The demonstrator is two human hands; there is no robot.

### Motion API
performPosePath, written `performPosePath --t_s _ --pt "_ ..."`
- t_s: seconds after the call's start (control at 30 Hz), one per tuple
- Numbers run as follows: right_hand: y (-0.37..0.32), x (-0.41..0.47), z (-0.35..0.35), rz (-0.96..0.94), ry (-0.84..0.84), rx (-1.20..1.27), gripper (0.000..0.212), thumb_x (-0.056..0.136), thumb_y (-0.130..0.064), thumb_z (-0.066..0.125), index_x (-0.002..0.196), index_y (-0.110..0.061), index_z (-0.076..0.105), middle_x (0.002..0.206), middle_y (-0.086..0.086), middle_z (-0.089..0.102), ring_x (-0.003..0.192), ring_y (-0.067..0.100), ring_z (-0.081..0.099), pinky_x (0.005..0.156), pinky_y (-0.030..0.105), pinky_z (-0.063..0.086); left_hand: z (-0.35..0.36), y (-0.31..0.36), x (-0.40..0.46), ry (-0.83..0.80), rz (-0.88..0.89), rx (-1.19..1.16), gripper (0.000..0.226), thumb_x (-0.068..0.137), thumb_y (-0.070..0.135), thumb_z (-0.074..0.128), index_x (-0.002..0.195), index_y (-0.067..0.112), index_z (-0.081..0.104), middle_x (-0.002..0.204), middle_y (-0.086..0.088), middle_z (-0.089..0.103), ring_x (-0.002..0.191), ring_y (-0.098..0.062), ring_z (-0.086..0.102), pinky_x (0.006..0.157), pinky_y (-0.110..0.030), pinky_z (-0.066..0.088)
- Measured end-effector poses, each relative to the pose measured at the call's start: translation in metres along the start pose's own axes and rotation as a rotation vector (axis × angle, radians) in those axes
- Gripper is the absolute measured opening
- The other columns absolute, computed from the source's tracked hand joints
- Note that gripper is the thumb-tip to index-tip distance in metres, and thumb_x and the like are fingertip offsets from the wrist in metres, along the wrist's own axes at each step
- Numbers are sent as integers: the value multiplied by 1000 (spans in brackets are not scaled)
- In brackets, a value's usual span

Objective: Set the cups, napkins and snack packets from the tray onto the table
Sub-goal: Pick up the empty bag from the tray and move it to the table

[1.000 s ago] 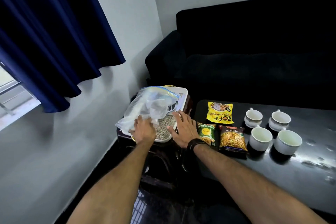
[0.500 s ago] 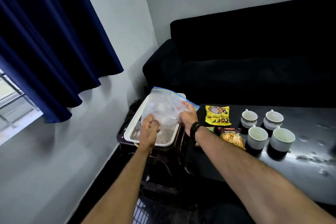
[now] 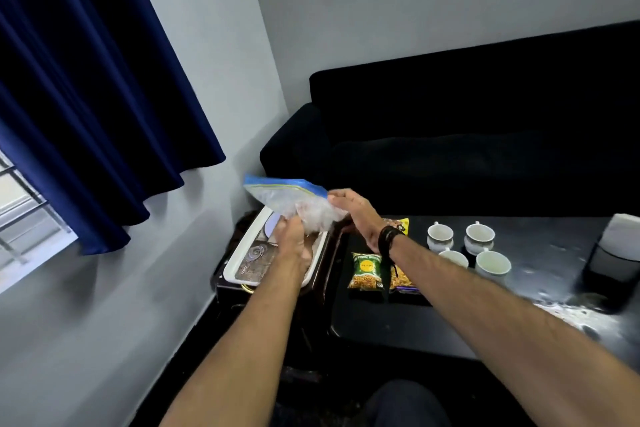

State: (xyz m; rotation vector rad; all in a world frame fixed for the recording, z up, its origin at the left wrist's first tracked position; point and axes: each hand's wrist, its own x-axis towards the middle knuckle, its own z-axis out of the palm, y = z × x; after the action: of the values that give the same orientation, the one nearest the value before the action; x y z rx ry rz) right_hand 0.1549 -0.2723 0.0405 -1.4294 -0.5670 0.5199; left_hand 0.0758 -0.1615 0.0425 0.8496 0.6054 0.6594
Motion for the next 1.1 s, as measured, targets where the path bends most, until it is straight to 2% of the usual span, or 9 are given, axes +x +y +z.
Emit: performPosePath --t_s 0.1,0.23,0.37,0.47,0.63,0.77,0.87,1.0,1.1 --pt "-3 -19 -21 -204 -39 -335 92 77 -47 77 151 -39 22 156 -3 21 139 18 36 110 33 38 22 0 -5 29 -41 -1 36 96 1 42 128 -1 56 114 -23 66 68 -23 60 52 -30 54" --pt "-12 -34 -58 -327 -57 -671 126 71 -25 85 156 -32 -9 165 0 -13 152 17 -9 122 43 18 46 -14 -36 -327 -95 625 28 84 -12 37 85 -1 62 67 -12 62 49 -15 55 46 -19 42" --pt "-16 -50 -89 -292 -120 -720 98 73 -16 77 154 -30 23 153 3 41 136 18 45 111 34 42 64 -24 -53 -630 -104 991 18 79 -11 53 81 1 66 69 -15 65 64 -25 65 59 -30 50" --pt "-15 -61 -106 -282 110 -613 51 76 -15 76 125 -21 63 112 -1 69 100 12 67 90 31 56 81 -40 -64 -589 -85 727 8 86 1 65 90 8 65 65 -6 68 47 -10 64 44 -19 48" --pt "-20 -82 -149 -116 331 -481 17 74 -15 76 89 -18 70 77 -4 66 70 8 58 63 26 49 95 -87 -74 -675 -59 472 89 86 16 73 144 53 18 114 -8 70 86 -24 74 70 -35 59" --pt "-12 -113 -181 -3 216 -243 31 75 -9 73 97 -21 56 96 7 61 84 19 58 66 32 51 114 -115 -93 -676 3 597 36 90 11 69 123 23 59 104 -8 72 83 -22 73 66 -34 60" --pt "-9 -141 -218 70 217 -116 58 73 -7 65 125 -25 47 124 7 51 103 25 58 75 37 53 135 -141 -107 -707 -51 669 7 94 9 62 101 5 63 93 -16 68 81 -27 69 69 -36 60" --pt "-11 -185 -283 109 367 -139 33 72 -1 60 94 -23 71 88 2 67 72 14 62 49 25 50 172 -175 -147 -895 -207 735 19 99 15 58 116 10 63 95 -14 69 68 -17 71 57 -25 58" --pt "-6 -229 -337 173 631 -145 22 73 2 57 77 -18 65 69 3 57 61 17 52 42 21 42 198 -214 -180 -976 -256 862 58 95 26 64 147 29 38 116 -11 67 72 -19 71 62 -31 61"
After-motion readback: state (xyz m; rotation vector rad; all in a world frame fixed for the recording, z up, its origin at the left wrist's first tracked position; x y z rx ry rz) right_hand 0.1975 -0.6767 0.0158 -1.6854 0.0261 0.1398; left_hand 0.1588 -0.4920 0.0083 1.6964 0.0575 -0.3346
